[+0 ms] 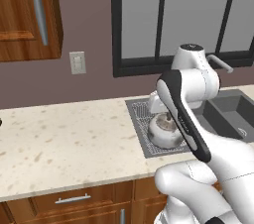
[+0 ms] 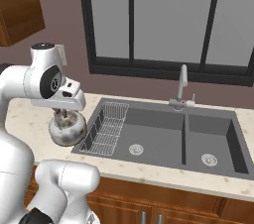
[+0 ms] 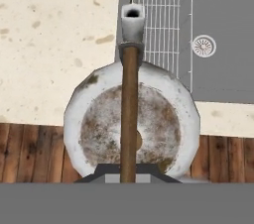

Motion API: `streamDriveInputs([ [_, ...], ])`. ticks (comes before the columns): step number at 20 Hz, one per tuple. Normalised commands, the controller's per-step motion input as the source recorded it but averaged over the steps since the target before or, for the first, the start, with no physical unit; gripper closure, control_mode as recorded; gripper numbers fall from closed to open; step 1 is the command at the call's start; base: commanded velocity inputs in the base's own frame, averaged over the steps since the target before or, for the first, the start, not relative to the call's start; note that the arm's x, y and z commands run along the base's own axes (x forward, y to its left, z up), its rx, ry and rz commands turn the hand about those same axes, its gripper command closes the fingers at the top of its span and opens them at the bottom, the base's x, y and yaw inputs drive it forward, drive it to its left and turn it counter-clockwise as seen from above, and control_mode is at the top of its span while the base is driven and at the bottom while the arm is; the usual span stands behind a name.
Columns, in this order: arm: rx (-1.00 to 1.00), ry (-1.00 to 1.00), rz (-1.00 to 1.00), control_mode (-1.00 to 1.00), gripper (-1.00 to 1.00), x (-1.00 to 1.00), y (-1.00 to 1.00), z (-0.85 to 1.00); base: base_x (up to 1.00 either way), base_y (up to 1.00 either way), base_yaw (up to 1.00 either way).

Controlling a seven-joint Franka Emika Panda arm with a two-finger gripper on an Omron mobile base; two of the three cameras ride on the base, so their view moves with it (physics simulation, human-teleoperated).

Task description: Place the bowl in the left basin and the kettle in the right basin of the sink.

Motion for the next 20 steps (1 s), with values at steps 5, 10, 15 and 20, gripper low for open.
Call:
streamDriveInputs([
  [5, 0.0, 0.0, 0.0, -1.0, 1.0, -0.32, -0.45, 0.23, 0.0, 0.0, 0.0],
  [10, 0.0, 0.0, 0.0, -1.0, 1.0, -0.08, -0.41, 0.14, 0.0, 0.0, 0.0],
  [15, 0.0, 0.0, 0.0, -1.0, 1.0, 0.0, -0.43, 0.0, 0.0, 0.0, 0.0],
  [20, 0.0, 0.0, 0.0, 1.0, 1.0, 0.0, -0.11, 0.0, -0.01, -0.51, 0.0],
])
